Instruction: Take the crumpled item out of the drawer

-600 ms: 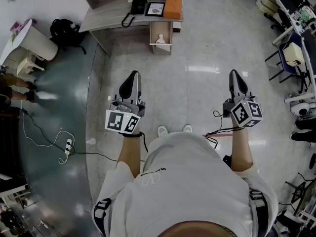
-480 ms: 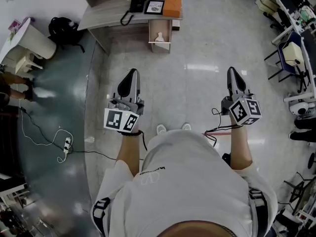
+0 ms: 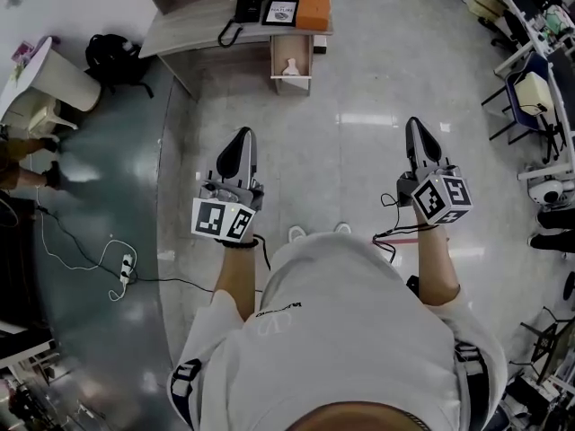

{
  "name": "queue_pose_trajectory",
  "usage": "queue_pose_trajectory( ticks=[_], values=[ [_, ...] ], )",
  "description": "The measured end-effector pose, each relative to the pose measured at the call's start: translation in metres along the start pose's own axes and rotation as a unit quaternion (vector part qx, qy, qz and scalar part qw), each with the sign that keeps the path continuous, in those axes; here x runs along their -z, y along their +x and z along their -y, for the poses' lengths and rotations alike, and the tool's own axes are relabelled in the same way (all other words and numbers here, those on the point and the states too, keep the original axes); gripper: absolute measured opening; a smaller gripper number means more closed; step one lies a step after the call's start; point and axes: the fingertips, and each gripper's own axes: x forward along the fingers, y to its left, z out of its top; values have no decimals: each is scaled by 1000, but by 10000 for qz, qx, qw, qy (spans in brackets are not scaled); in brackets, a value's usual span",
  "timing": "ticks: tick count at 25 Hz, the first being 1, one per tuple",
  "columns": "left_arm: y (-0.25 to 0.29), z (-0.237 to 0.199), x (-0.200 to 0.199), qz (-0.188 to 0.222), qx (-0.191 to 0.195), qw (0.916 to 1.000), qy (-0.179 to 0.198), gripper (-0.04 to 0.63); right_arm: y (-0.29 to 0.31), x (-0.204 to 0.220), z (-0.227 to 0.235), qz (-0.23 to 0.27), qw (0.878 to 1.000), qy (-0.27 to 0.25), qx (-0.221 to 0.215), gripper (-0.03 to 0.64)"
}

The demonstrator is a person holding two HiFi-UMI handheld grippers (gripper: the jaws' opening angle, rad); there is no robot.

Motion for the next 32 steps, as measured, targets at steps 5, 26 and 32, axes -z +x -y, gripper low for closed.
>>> queue_pose_trajectory(
  ticks=[5,26,32],
  values=[
    [-5,-7,4,-103,87,9999,-46,-2,0,7,-4,-26,9998,128,153,-2],
    [32,-13,39,-439,209,9988,67,-2,44,-8,-29,107,9970,-682,-335,-2],
    [80,-19,55,-519,38,9986,111,-2,85,-10,8,35,9972,-573,-485,-2]
  ],
)
